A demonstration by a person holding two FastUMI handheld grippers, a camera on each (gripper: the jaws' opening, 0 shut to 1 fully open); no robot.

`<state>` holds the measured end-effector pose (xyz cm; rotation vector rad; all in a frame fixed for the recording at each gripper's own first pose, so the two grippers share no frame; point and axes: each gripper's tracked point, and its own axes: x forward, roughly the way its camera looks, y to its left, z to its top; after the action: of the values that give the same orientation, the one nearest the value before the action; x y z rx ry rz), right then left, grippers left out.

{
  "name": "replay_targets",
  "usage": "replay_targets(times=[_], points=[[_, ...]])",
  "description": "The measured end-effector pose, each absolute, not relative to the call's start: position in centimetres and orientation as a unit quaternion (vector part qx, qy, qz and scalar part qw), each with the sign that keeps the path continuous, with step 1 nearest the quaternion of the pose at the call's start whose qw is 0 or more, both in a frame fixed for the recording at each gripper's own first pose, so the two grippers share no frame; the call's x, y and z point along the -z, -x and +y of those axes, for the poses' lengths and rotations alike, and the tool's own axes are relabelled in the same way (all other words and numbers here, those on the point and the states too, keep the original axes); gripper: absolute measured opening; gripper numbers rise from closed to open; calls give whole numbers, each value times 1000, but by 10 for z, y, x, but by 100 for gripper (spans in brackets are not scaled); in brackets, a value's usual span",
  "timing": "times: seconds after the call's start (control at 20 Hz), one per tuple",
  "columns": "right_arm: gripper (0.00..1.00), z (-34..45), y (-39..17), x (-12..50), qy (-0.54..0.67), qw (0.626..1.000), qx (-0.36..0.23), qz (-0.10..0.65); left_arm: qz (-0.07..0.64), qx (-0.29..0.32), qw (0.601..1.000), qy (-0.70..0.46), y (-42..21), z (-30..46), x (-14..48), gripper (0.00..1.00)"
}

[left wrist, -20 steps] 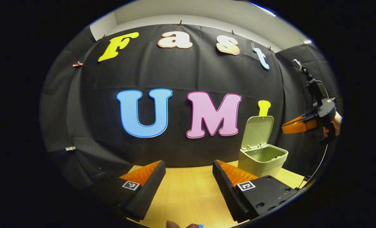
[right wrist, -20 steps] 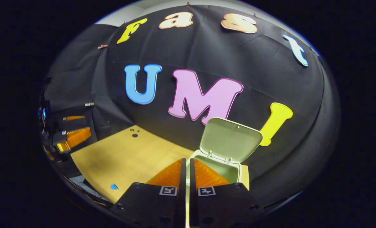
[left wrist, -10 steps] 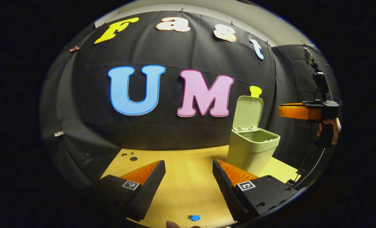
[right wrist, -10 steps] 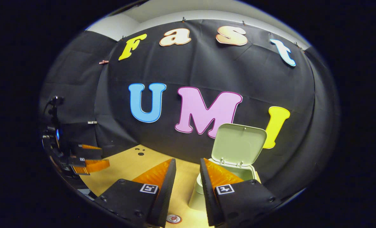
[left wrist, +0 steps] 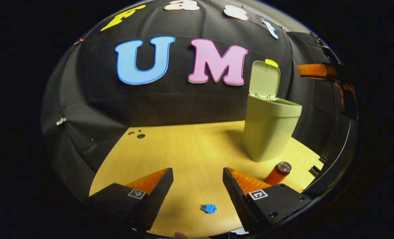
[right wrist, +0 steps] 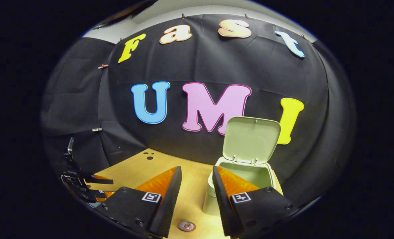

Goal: Press the lid of the desktop garbage bin to open it, pick up the crumpled paper on the desktop and throw it into the bin, then pick up the pop can on the desktop and drop it into the bin, and finally close the garbage bin lid.

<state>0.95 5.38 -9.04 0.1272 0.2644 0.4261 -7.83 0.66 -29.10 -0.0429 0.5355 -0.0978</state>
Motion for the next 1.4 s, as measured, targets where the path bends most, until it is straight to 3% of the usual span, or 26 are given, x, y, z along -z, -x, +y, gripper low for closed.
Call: replay_targets(times=[0.65, 0.85, 1.0, 1.2, 1.35, 1.4], points=[[62, 2, 0, 113, -41, 964, -193, 177, 374, 43, 926, -9, 98, -26, 428, 92], [62, -9, 0, 115, -47, 963, -188, 185, 400, 45, 915, -15, 104, -31, 452, 85], [62, -12, 1, 116, -47, 963, -189, 184, 412, 40, 910, -17, 107, -29, 461, 70], [62, -14, 1, 119, -53, 963, -185, 190, 413, 47, 909, -19, 105, -32, 462, 64], [62, -15, 1, 120, -51, 963, -183, 191, 417, 46, 908, -12, 99, -31, 463, 47], [62, -15, 2, 120, -50, 963, -183, 190, 417, 45, 908, -11, 101, -30, 463, 46]])
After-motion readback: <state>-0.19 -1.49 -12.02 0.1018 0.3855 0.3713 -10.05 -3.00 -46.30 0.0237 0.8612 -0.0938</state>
